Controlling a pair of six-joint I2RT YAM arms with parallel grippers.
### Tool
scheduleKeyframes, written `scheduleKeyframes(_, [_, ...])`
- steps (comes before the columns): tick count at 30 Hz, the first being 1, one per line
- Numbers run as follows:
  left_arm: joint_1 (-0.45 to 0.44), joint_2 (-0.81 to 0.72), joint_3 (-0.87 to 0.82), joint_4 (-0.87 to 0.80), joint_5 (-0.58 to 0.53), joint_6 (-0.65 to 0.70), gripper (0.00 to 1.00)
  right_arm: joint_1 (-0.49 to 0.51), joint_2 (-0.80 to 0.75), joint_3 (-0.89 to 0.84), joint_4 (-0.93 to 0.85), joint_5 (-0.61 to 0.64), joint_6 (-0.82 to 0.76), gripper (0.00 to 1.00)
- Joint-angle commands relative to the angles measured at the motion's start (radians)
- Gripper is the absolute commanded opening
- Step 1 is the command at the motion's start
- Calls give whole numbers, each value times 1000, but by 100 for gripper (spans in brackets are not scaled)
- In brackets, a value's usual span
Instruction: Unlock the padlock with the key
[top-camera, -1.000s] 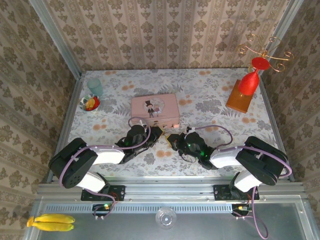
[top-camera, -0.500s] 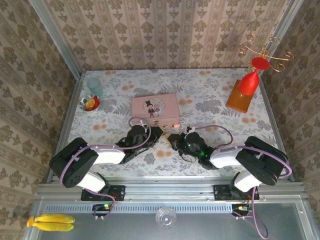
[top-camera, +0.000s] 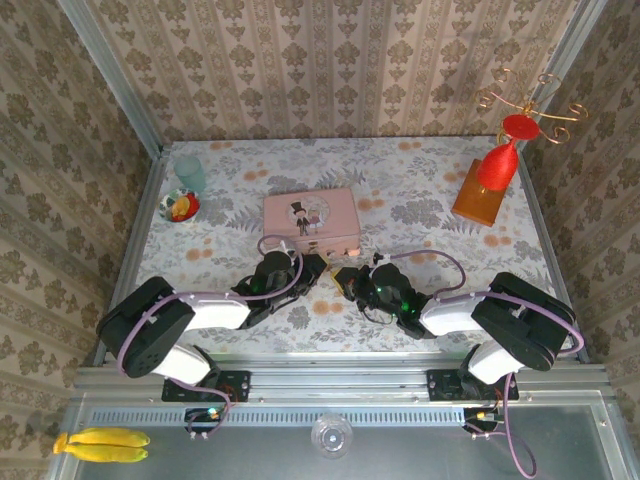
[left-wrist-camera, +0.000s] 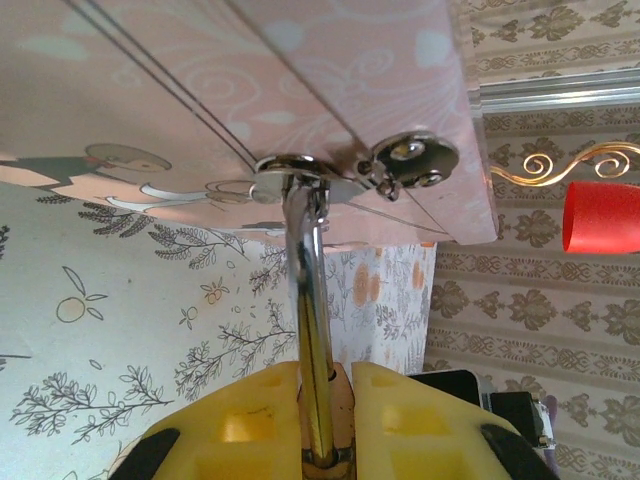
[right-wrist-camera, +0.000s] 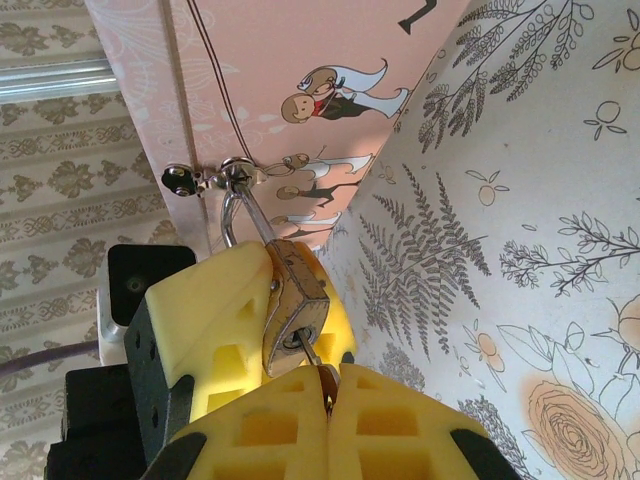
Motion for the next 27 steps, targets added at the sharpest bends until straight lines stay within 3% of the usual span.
scheduleKeyframes(1, [-28,-59,26,70,36,32,0,-11,19,24,45,19,12,0])
scheduleKeyframes(19, [-51,-40,43,74,37,33,0,-12,87,46,146,-14,48,0])
scheduleKeyframes(27, [-112,-14,85,59,16,43,0,-24,92,47,155,-16,40,0])
